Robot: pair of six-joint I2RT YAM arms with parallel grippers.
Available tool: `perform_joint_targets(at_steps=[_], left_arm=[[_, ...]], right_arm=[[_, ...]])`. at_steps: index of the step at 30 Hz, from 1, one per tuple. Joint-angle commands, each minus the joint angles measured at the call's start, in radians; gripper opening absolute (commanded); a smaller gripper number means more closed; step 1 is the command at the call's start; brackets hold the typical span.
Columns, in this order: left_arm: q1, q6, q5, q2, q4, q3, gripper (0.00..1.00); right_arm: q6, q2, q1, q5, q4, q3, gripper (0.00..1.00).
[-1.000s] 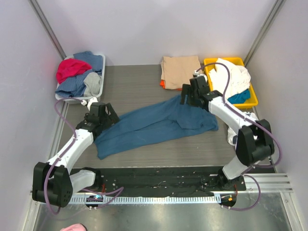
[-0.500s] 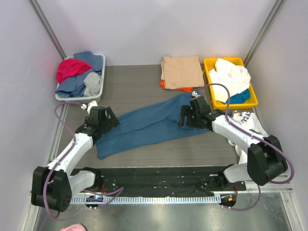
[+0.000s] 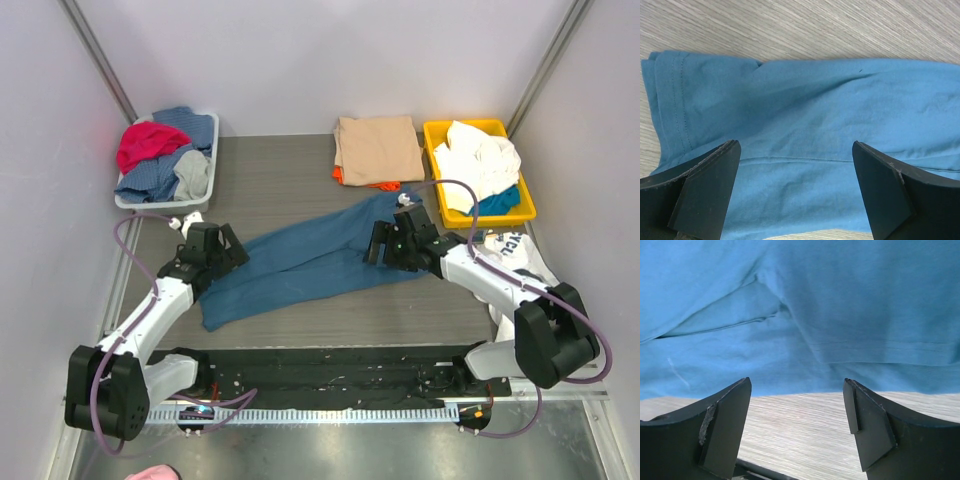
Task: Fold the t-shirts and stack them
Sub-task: Fold the tshirt
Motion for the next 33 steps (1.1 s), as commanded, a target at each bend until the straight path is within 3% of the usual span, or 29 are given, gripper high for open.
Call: perform_joint_targets(at_steps=[1, 33], left_arm=[[0.002, -0.014, 0.003, -0.015, 0.025, -0.007, 1.0], [0.002, -0.004, -0.022, -0.024, 0.002, -0.008, 1.0]], right_arm=[[0.065, 0.009, 0.006, -0.072, 0.097, -0.028, 0.82], [0.117, 0.135, 0.006, -0.023, 0.257, -0.062, 0.82]])
